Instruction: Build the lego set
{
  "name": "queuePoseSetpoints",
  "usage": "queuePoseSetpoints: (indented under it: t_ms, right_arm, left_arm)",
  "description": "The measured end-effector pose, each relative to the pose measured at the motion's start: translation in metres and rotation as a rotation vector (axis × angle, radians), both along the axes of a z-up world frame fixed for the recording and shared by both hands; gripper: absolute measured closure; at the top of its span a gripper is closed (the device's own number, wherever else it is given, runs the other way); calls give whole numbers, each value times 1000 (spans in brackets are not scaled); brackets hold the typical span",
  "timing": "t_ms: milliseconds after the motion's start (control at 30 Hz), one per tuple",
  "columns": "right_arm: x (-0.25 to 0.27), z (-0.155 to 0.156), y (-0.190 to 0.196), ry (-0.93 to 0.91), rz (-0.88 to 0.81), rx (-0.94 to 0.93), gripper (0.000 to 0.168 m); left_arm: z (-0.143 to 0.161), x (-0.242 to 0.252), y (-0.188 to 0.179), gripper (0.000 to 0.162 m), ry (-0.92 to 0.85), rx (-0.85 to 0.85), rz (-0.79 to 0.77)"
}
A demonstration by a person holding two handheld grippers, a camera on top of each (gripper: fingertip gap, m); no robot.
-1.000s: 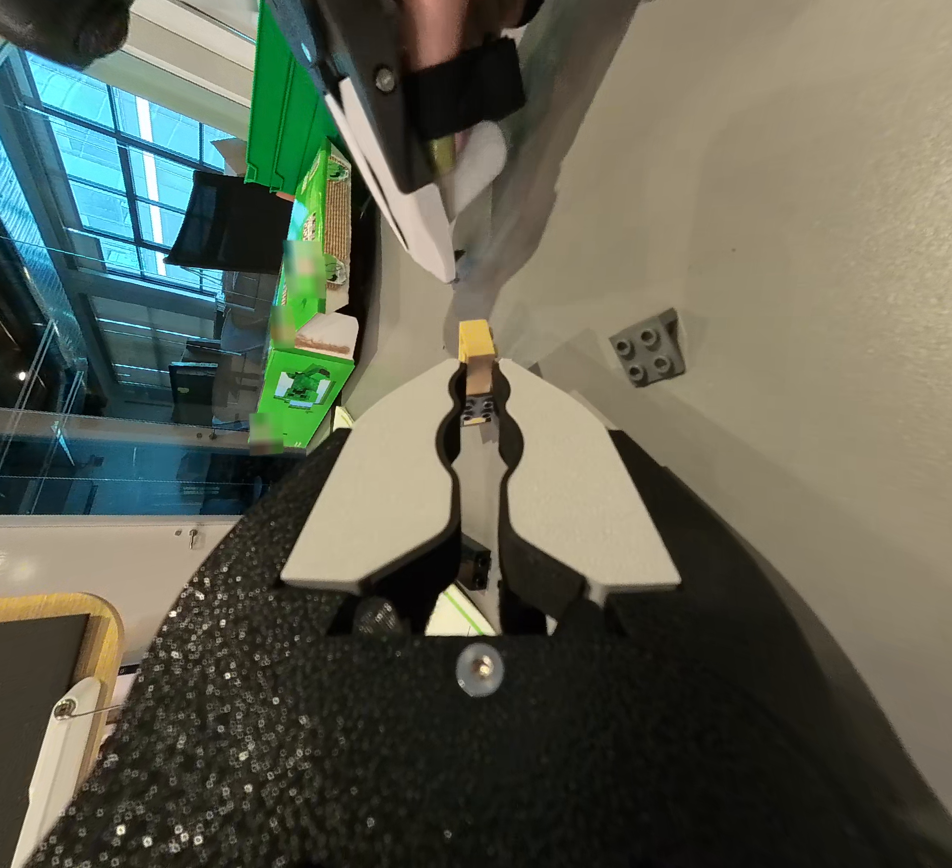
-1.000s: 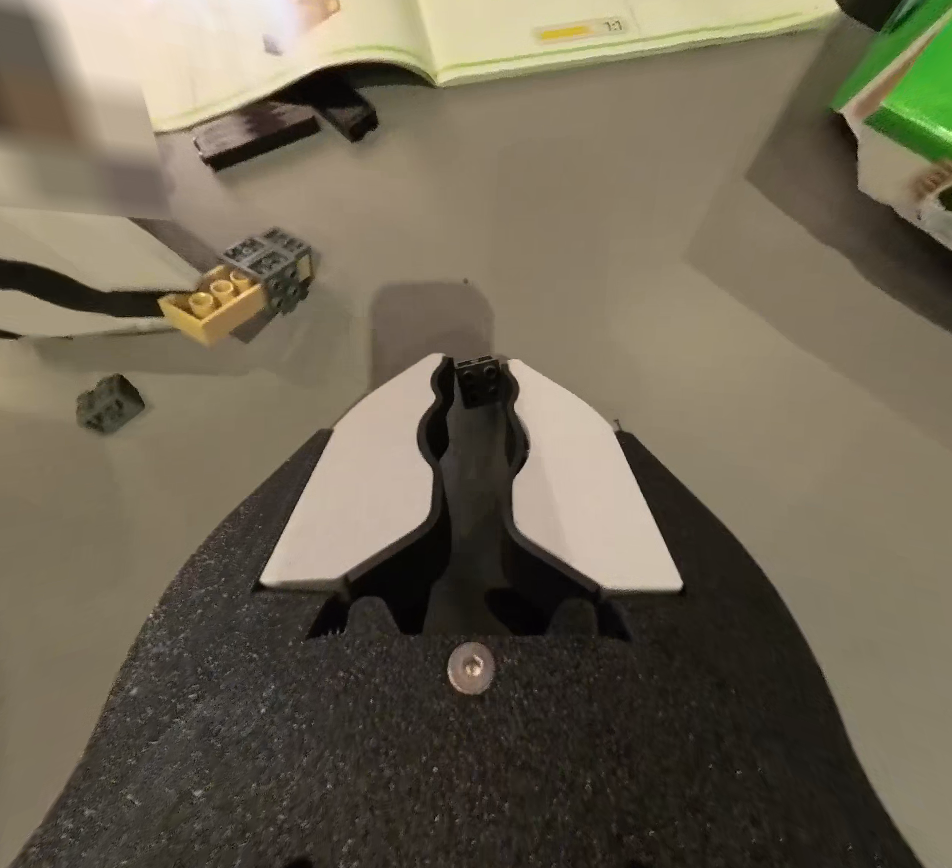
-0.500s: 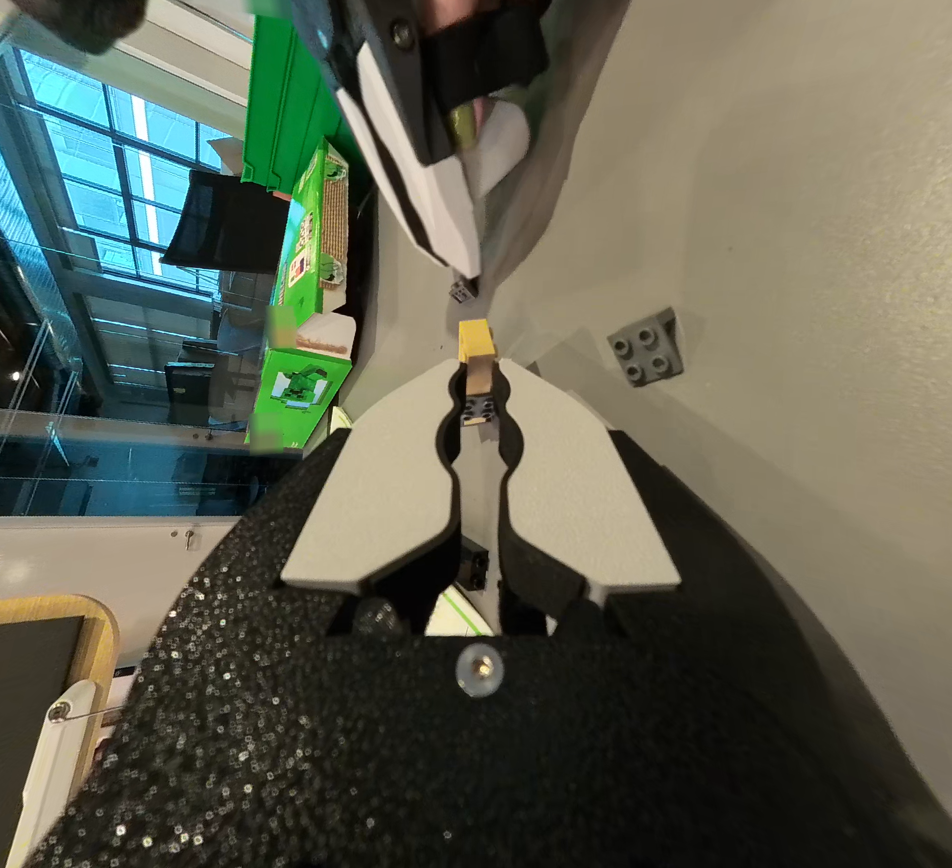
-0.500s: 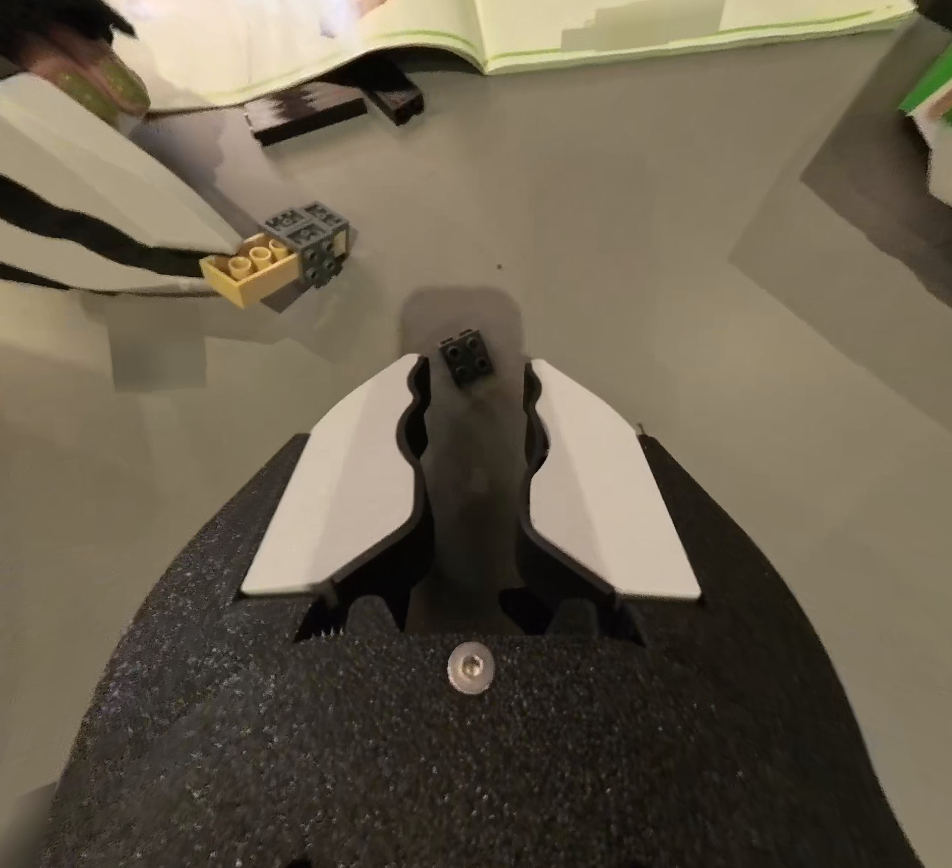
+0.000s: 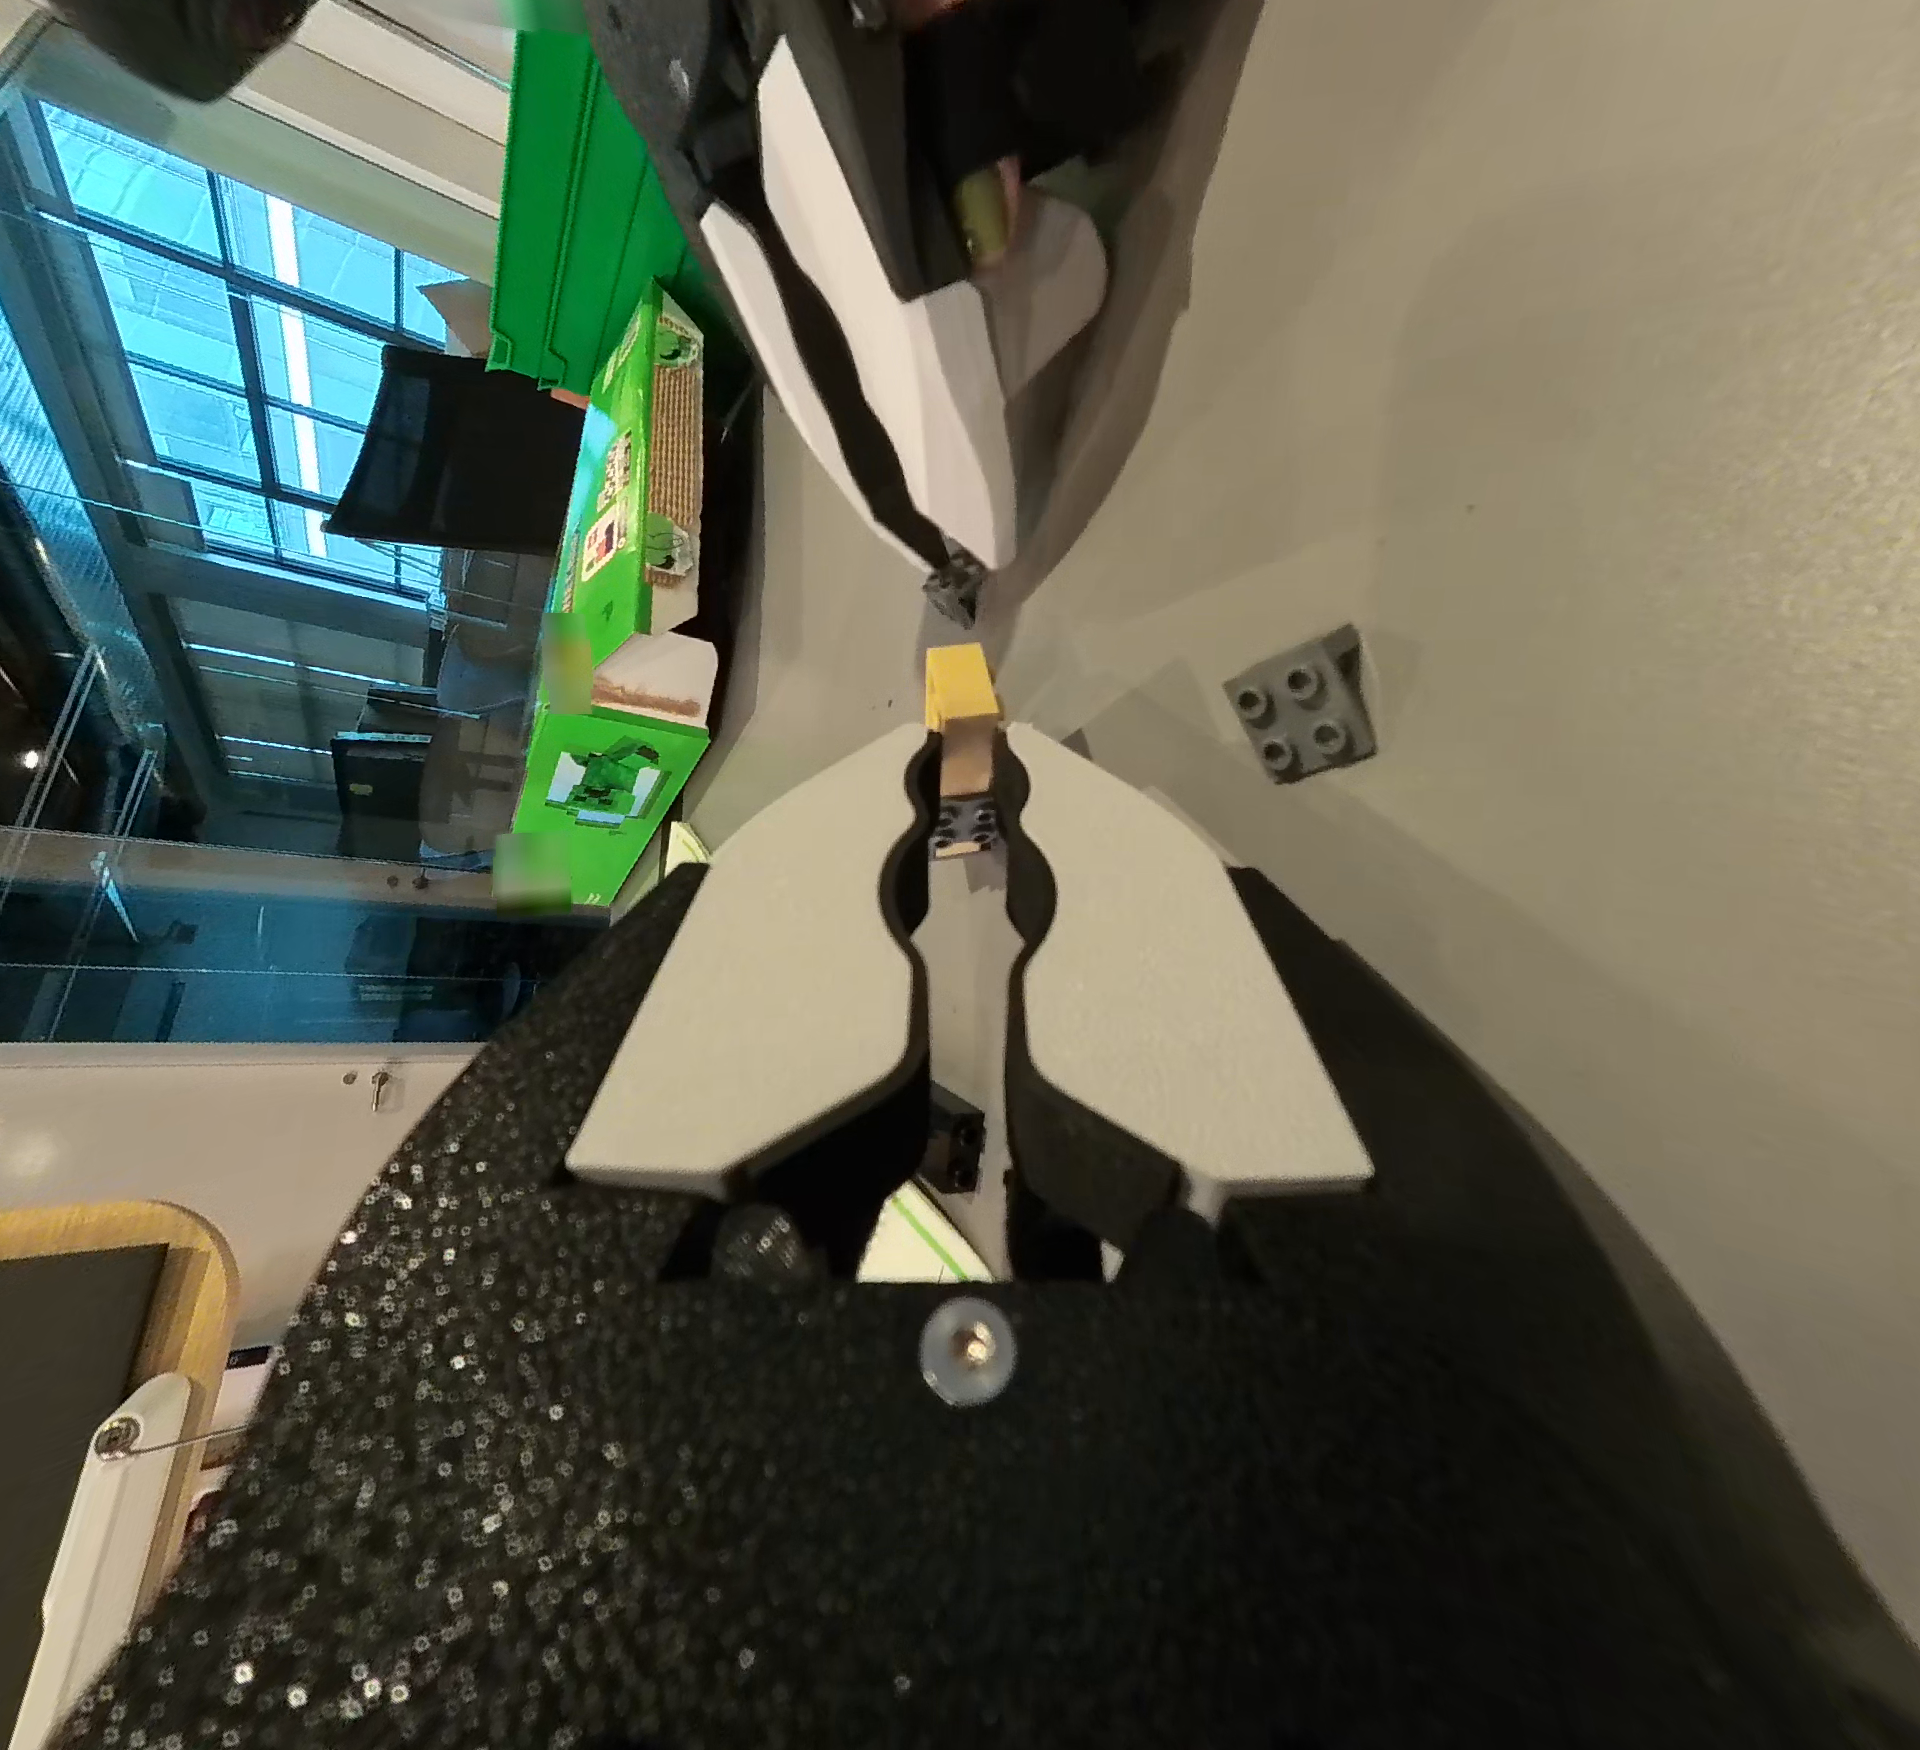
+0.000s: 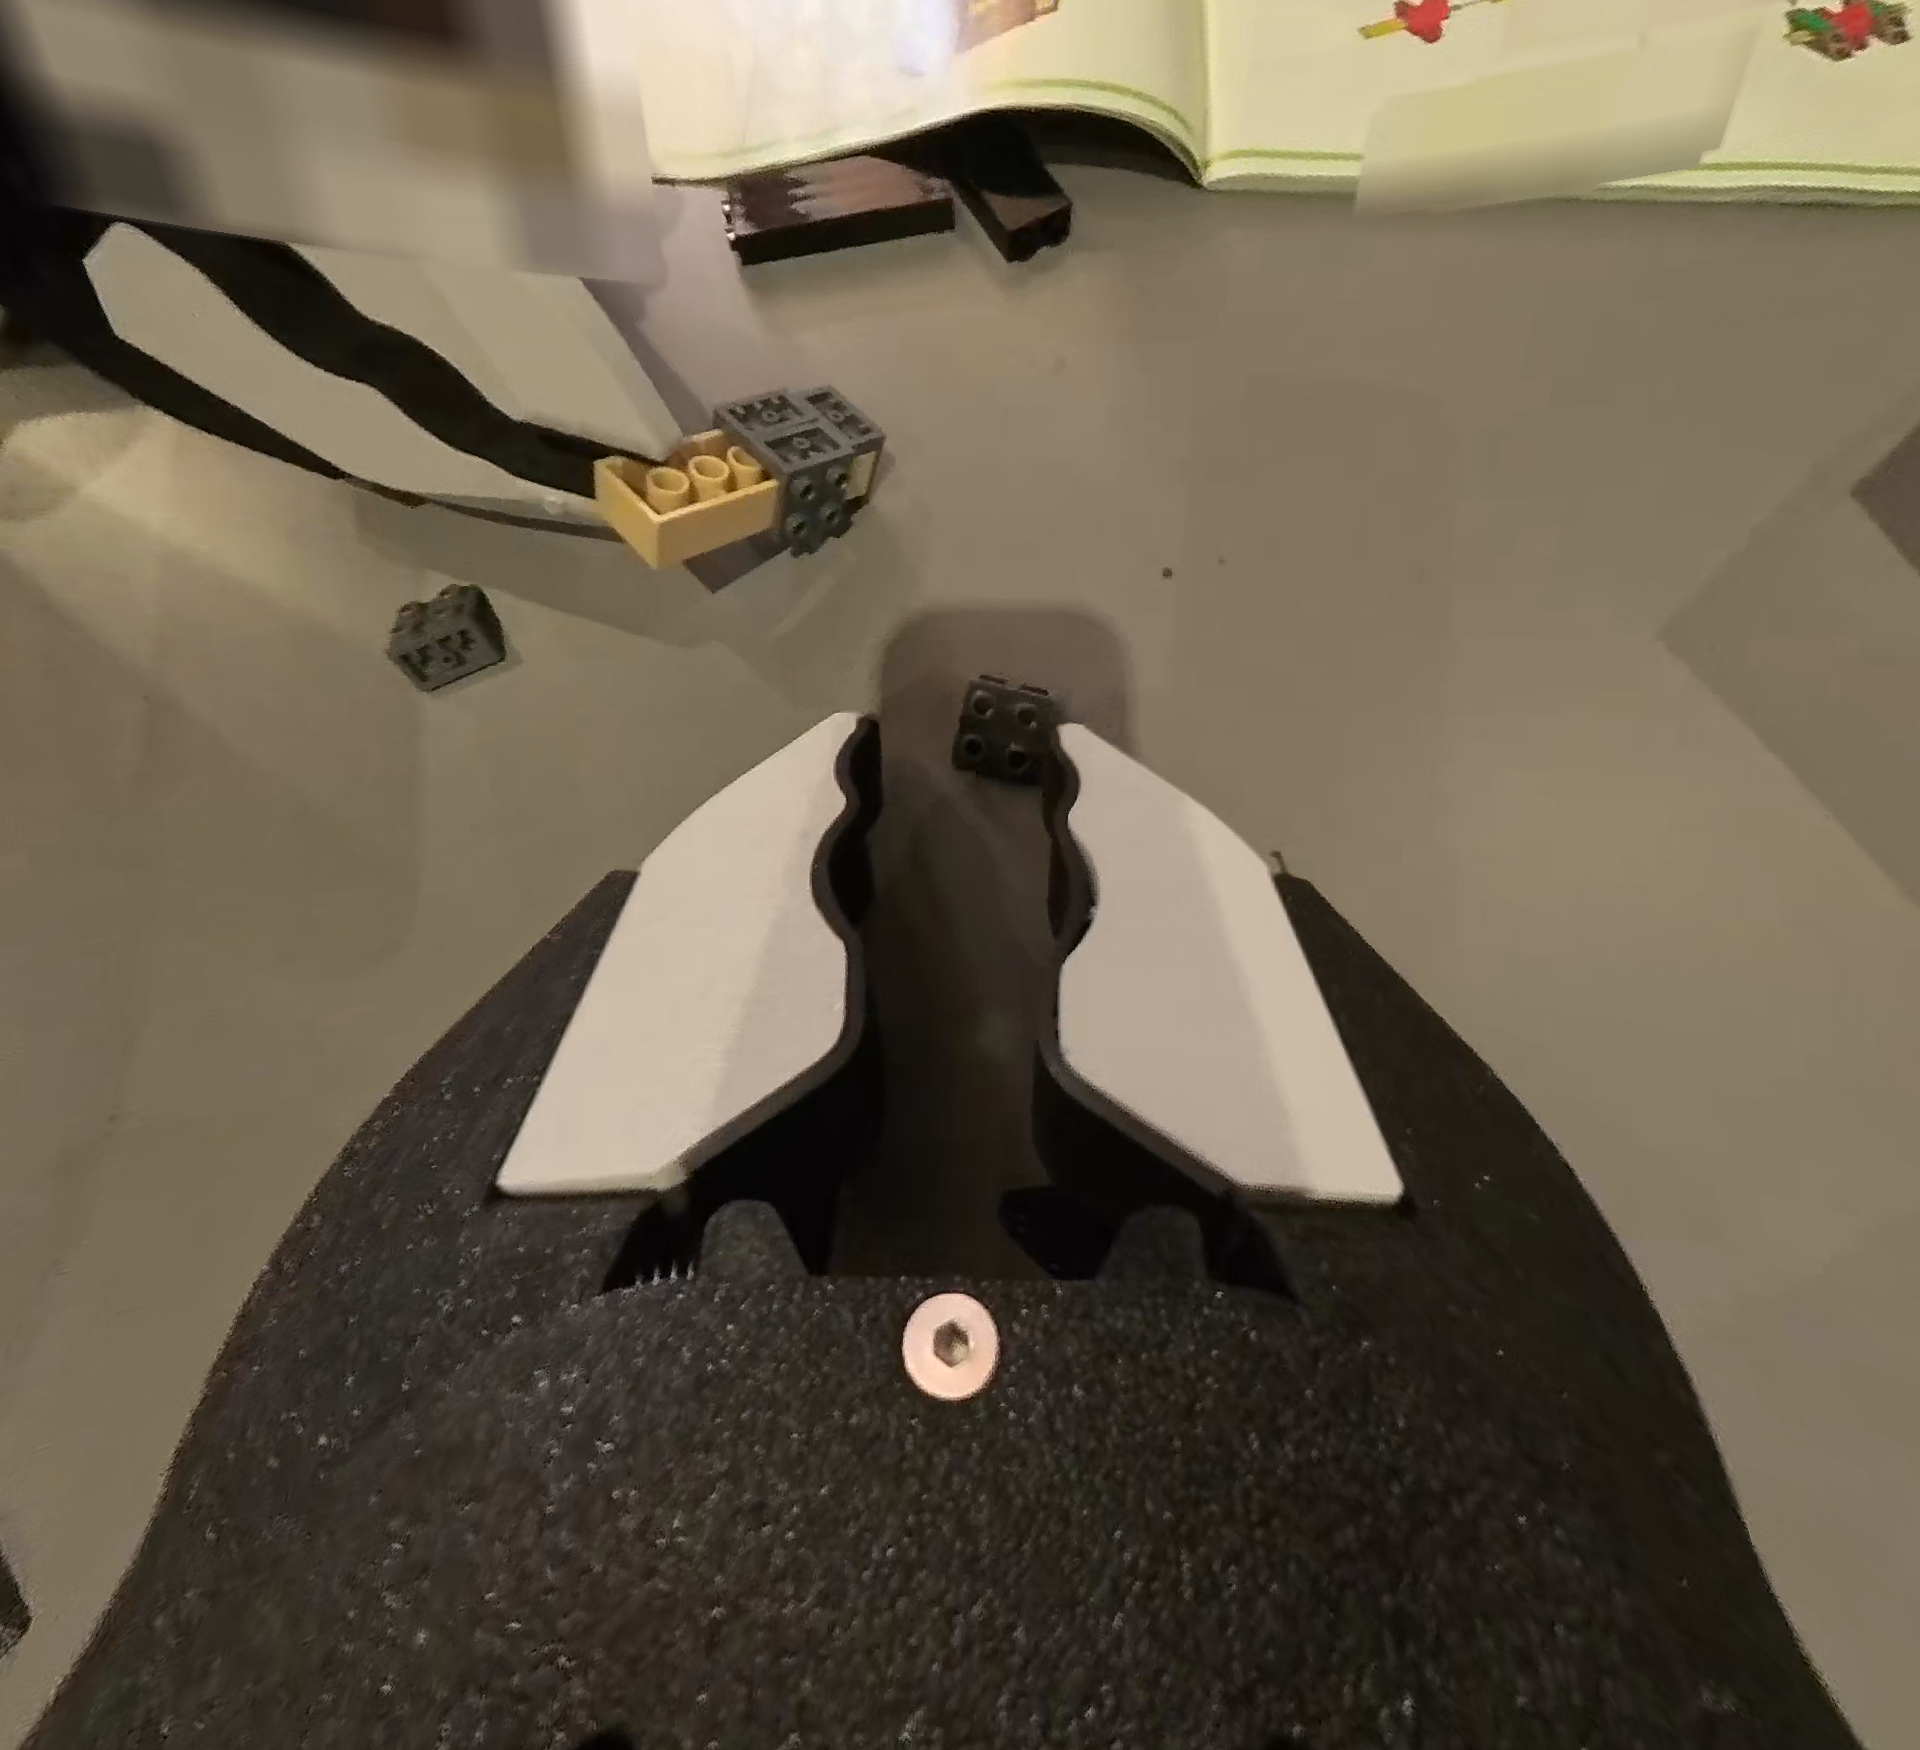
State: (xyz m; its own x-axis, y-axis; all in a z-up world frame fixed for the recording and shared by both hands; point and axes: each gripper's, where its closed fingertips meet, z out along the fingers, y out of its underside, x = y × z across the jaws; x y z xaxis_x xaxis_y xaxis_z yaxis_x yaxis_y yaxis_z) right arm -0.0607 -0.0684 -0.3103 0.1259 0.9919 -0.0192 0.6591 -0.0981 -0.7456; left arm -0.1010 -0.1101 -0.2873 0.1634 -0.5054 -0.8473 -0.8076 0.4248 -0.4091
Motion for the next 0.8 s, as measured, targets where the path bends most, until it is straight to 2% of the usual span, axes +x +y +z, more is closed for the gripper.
queuePoseSetpoints:
  t_ms: [100,267,400,500,600,800]
  right_arm:
    - [2,1,1,2,6,14,136]
    - [9,12,2,-37,88,153,140]
    - [10,23,-9,-153,343,296,153]
    - [8,22,-10,-272,540,352,154]
    - [6,16,6,-387,667,420,154]
    - [1,12,10,-417,850,300,154]
  left_arm:
    - [0,0,0,153,-3,0,1]
    - [2,0,-1,153,-30,-14,-9]
    - [5,3,-5,153,-81,-42,-41]
    - [6,2,-4,153,-106,-55,-44]
    - [6,1,-3,153,-125,-75,-42]
    - [3,0,-2,153,-119,-86,-34]
